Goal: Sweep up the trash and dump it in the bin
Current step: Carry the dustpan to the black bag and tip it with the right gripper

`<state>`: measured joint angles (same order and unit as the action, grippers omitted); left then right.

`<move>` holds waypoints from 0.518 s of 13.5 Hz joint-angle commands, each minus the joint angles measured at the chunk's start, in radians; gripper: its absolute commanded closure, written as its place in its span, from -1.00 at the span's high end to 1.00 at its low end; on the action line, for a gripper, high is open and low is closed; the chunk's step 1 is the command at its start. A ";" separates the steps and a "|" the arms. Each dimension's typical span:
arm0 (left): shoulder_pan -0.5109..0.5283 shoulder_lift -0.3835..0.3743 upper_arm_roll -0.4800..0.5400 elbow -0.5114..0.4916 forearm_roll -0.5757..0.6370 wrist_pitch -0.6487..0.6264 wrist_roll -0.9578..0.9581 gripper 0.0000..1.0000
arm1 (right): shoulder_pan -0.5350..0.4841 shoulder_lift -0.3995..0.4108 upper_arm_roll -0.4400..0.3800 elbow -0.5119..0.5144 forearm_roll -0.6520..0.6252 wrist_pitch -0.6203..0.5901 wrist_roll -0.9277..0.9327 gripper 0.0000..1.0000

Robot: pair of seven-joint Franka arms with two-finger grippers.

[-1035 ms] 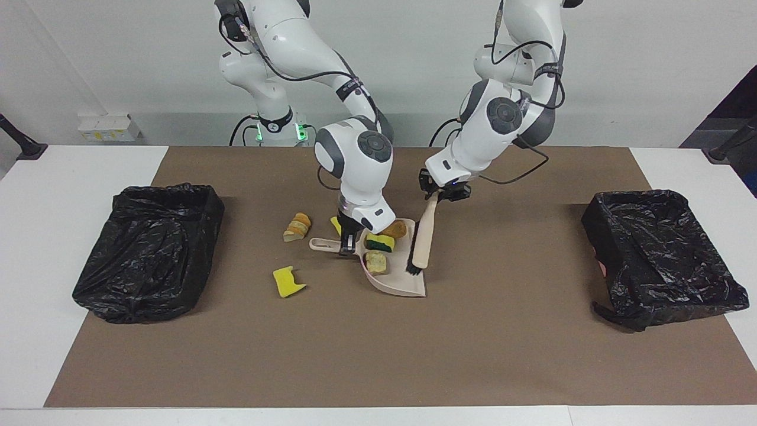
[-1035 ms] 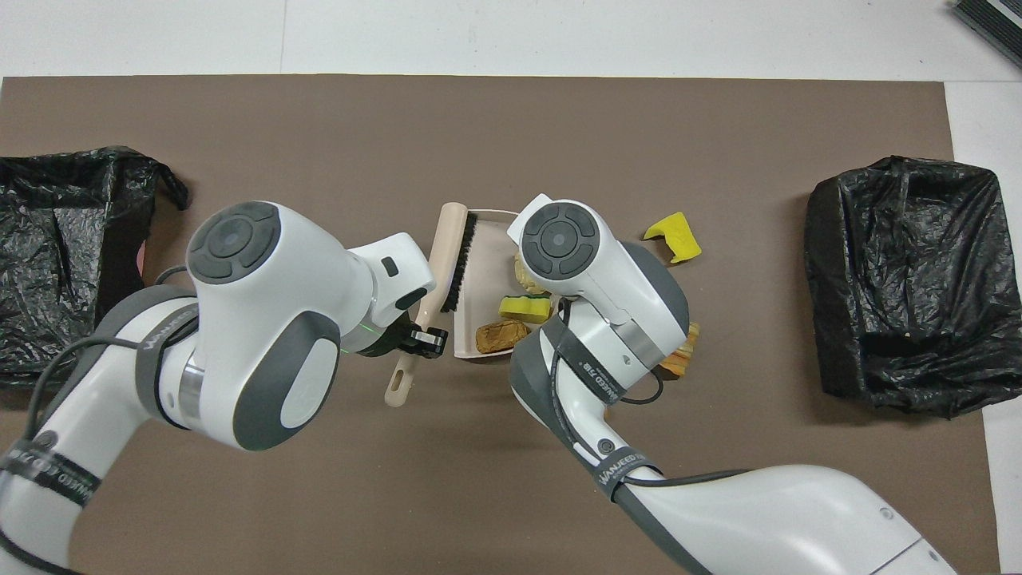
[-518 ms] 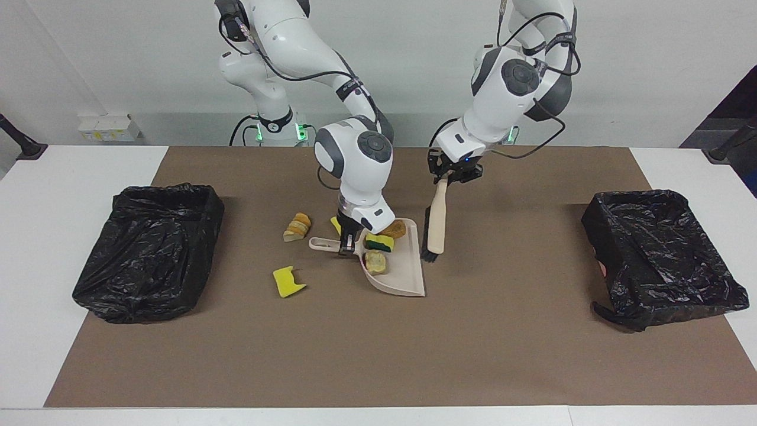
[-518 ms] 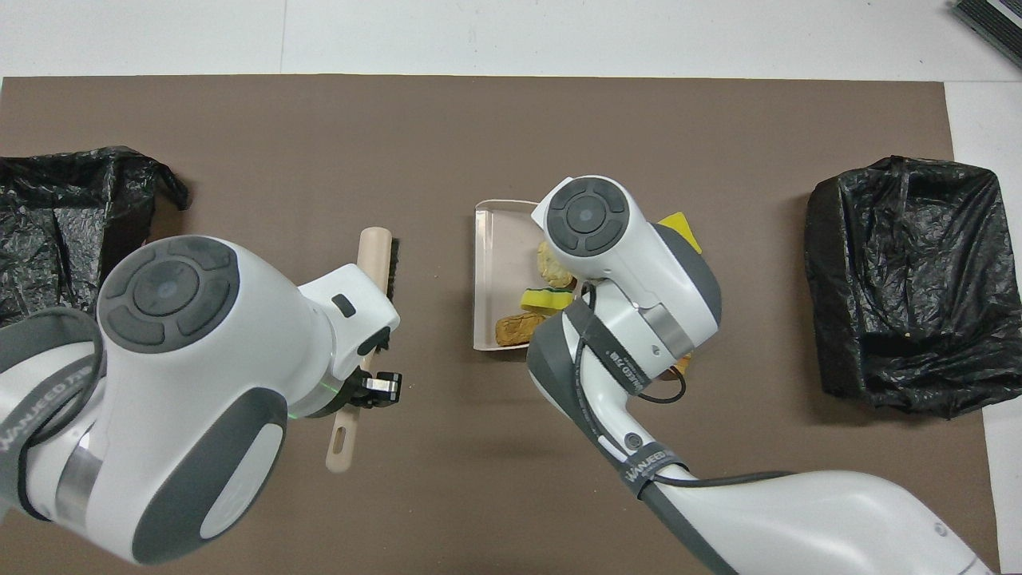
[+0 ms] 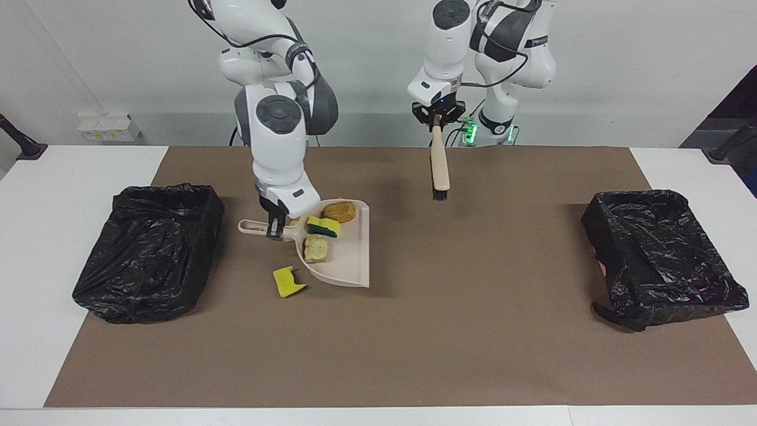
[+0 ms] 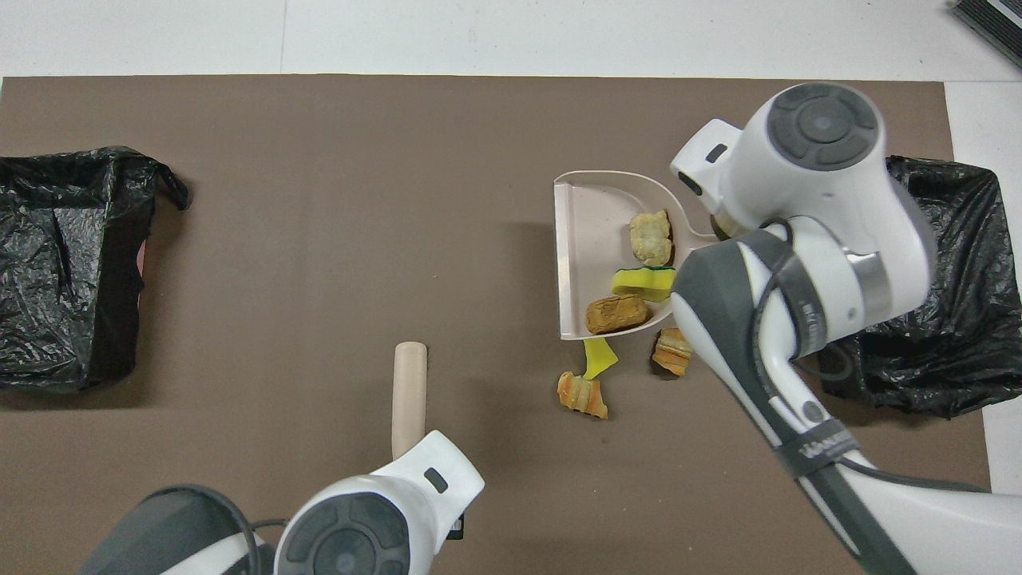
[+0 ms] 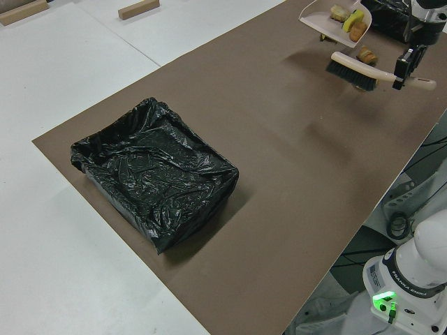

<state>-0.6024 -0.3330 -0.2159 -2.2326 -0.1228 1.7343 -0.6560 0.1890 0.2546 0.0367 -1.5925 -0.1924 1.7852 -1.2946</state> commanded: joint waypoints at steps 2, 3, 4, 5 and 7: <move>-0.040 -0.015 0.017 -0.071 0.003 0.063 0.009 -1.00 | -0.138 -0.020 0.011 0.051 0.033 -0.072 -0.197 -1.00; -0.077 0.021 0.017 -0.103 0.003 0.111 -0.007 -1.00 | -0.173 -0.032 0.009 0.049 0.034 -0.073 -0.256 -1.00; -0.105 0.034 0.017 -0.152 0.003 0.187 -0.029 -1.00 | -0.209 -0.043 0.005 0.049 0.034 -0.075 -0.311 -1.00; -0.109 0.032 0.017 -0.185 0.003 0.233 -0.043 -1.00 | -0.242 -0.061 -0.001 0.049 0.018 -0.090 -0.339 -1.00; -0.129 0.061 0.017 -0.200 0.003 0.275 -0.080 -1.00 | -0.311 -0.075 -0.018 0.049 -0.042 -0.110 -0.403 -1.00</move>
<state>-0.6937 -0.2771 -0.2155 -2.4012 -0.1228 1.9565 -0.6917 -0.0671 0.2073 0.0214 -1.5414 -0.1972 1.7027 -1.6282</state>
